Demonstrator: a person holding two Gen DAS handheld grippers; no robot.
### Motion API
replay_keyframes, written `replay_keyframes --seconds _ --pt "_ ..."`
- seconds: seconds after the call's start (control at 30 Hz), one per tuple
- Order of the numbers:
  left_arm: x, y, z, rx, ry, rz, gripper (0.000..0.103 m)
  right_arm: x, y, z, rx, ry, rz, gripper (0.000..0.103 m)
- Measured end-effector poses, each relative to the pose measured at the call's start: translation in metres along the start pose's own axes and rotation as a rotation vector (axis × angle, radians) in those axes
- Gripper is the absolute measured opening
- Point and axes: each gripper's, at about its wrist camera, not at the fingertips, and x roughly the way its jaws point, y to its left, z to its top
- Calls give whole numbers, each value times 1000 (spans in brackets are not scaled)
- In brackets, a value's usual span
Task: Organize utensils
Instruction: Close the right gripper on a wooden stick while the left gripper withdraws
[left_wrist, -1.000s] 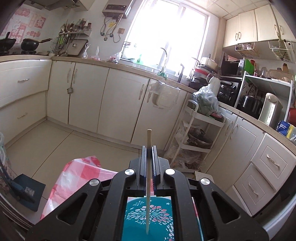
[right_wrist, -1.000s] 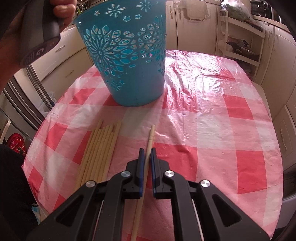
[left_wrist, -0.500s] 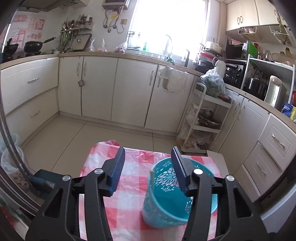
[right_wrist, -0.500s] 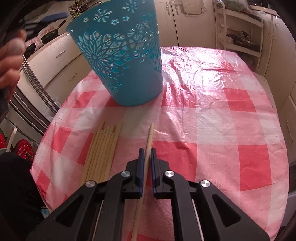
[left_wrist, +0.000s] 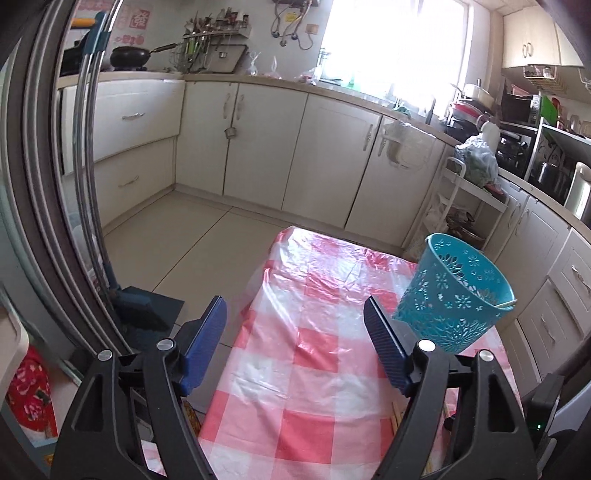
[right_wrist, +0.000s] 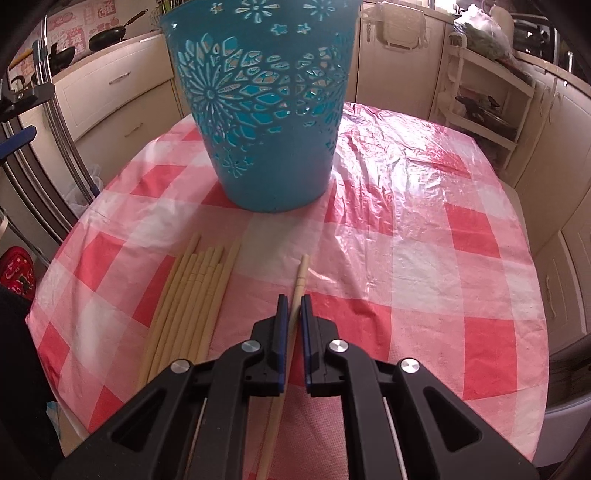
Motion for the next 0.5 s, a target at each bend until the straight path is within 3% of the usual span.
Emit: replay_keyframes --seconds 0.27,0.5 --pt "9 5 -5 -14 45 -39 76 -2 -3 -2 16 -12 6 7" --pt "21 6 -6 -36 89 -44 76 -13 -24 -5 140 -25 114 6"
